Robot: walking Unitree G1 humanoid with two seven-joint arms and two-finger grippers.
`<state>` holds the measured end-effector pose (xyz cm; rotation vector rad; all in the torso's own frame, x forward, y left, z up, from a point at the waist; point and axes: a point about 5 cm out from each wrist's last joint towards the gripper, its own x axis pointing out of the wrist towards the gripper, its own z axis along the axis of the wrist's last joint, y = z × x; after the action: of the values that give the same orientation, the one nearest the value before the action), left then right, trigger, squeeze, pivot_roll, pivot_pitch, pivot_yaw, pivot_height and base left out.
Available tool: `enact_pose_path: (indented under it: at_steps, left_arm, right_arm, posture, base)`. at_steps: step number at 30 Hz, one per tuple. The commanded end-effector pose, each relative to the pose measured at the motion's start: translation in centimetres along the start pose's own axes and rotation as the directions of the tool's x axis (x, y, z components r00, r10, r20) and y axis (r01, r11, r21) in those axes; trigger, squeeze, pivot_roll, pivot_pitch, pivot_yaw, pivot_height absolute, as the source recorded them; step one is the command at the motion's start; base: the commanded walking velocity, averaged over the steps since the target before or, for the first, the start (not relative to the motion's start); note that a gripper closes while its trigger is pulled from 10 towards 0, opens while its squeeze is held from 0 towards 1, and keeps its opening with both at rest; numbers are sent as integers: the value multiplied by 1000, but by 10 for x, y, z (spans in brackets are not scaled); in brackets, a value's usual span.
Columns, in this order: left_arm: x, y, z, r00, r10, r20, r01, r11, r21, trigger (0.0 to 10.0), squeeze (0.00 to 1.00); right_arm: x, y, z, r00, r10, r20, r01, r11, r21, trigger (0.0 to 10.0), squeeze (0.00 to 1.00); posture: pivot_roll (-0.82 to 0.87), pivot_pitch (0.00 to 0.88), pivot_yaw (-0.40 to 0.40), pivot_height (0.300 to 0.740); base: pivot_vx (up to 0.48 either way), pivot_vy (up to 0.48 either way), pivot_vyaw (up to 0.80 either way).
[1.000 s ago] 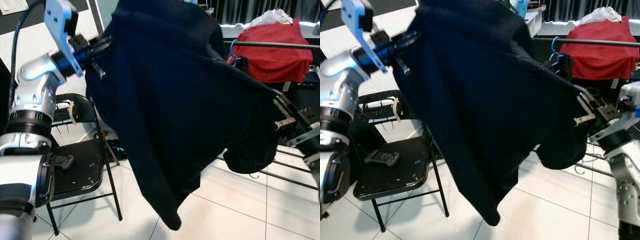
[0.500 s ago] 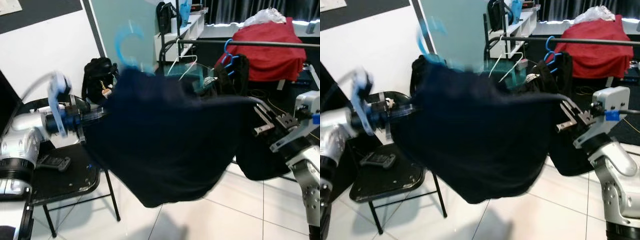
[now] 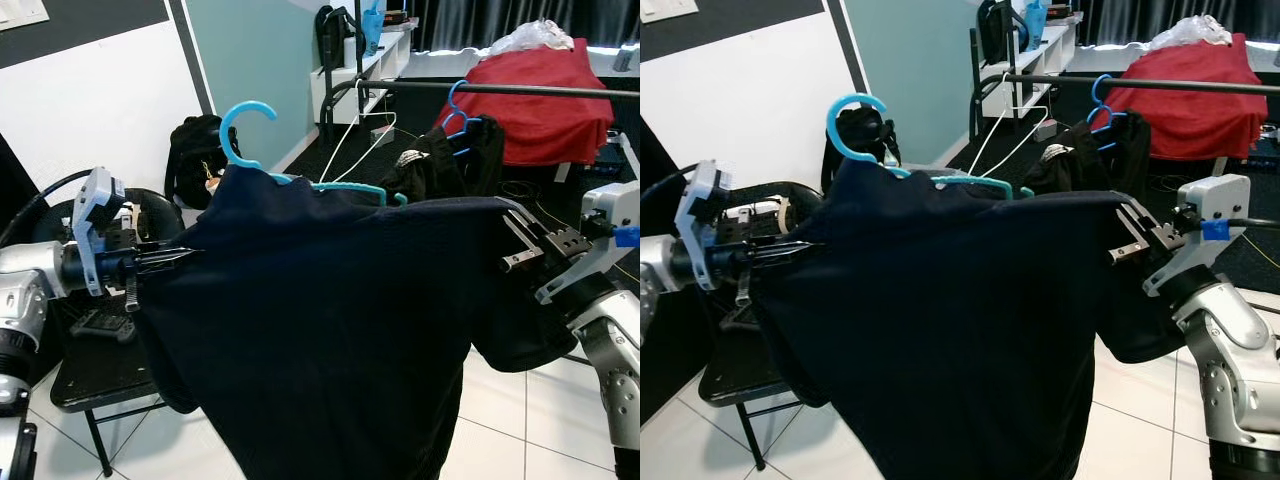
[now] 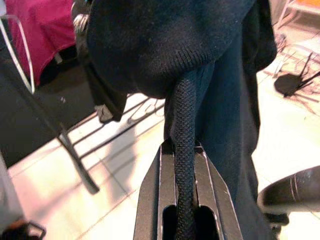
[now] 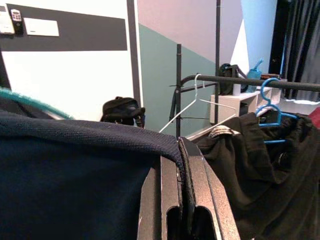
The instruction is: Hang hanger
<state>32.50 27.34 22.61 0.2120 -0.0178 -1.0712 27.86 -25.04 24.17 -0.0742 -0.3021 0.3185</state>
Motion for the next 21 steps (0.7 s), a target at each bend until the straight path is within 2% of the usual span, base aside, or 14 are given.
enact_pose_path:
  at_steps: [1, 5, 8, 10, 11, 12, 15, 16, 18, 19, 20, 21]
  left_arm:
    - [-24, 5, 0, 996, 73, -56, -74, 997, -11, 3647, 0]
    - [-26, 6, 0, 994, 77, -77, -77, 997, 0, 3647, 0]
    - [-22, 10, 3, 987, 122, -103, -116, 992, 57, 3765, 0]
    - [-21, 10, 4, 987, 129, -101, -123, 990, 64, 3765, 0]
    - [-21, 11, 4, 986, 130, -100, -124, 990, 65, 4078, 0]
    - [-12, 10, 8, 990, 133, -49, -129, 989, 76, 4078, 0]
    - [-12, 10, 8, 990, 133, -49, -129, 989, 76, 4078, 0]
    - [-2, 8, 13, 993, 118, 6, -118, 989, 88, 4000, 0]
    - [-2, 8, 13, 993, 118, 6, -118, 989, 88, 4000, 0]
    - [8, 5, 18, 994, 97, 46, -102, 990, 102, 3961, 0]
    - [18, 2, 23, 995, 71, 67, -79, 989, 123, 4000, 0]
    - [18, 2, 23, 995, 71, 67, -79, 989, 123, 4000, 0]
  right_arm:
    - [-5, -18, 13, 993, -101, 57, 103, 994, -45, 0, 0]
    - [-5, -20, 16, 992, -109, 63, 113, 992, -52, 0, 0]
    - [-2, -18, 19, 993, -91, 72, 94, 994, -49, 0, 0]
    - [-2, -17, 19, 994, -84, 71, 88, 995, -47, 0, 0]
    - [-2, -16, 18, 994, -81, 71, 84, 995, -46, 0, 0]
    - [1, -1, 5, 1000, -6, 17, 6, 1000, -20, 0, 0]
    - [1, -1, 5, 1000, -6, 17, 6, 1000, -20, 0, 0]
    - [2, 21, -13, 993, 98, -67, -99, 995, -12, 0, 0]
    - [2, 21, -13, 993, 98, -67, -99, 995, -12, 0, 0]
    - [2, 40, -29, 976, 171, -133, -170, 985, 25, 0, 0]
    - [3, 53, -46, 963, 192, -190, -178, 980, 86, 5216, 561]
    - [3, 53, -46, 963, 192, -190, -178, 980, 86, 5216, 561]
  posture:
    - [-205, 0, 93, 740]
    - [-204, 0, 93, 740]
    - [-205, 0, 91, 740]
    - [-205, 0, 91, 740]
    - [-205, 0, 91, 740]
    - [-209, 0, 90, 740]
    - [-209, 0, 90, 740]
    - [-211, 0, 90, 740]
    - [-211, 0, 90, 740]
    - [-209, 0, 89, 740]
    - [-208, 0, 89, 740]
    - [-208, 0, 89, 740]
  base:
    - [0, 0, 0]
    - [0, 0, 0]
    - [0, 0, 0]
    - [0, 0, 0]
    - [0, 0, 0]
    - [0, 0, 0]
    - [0, 0, 0]
    - [0, 0, 0]
    - [0, 0, 0]
    - [0, 0, 0]
    - [0, 0, 0]
    - [0, 0, 0]
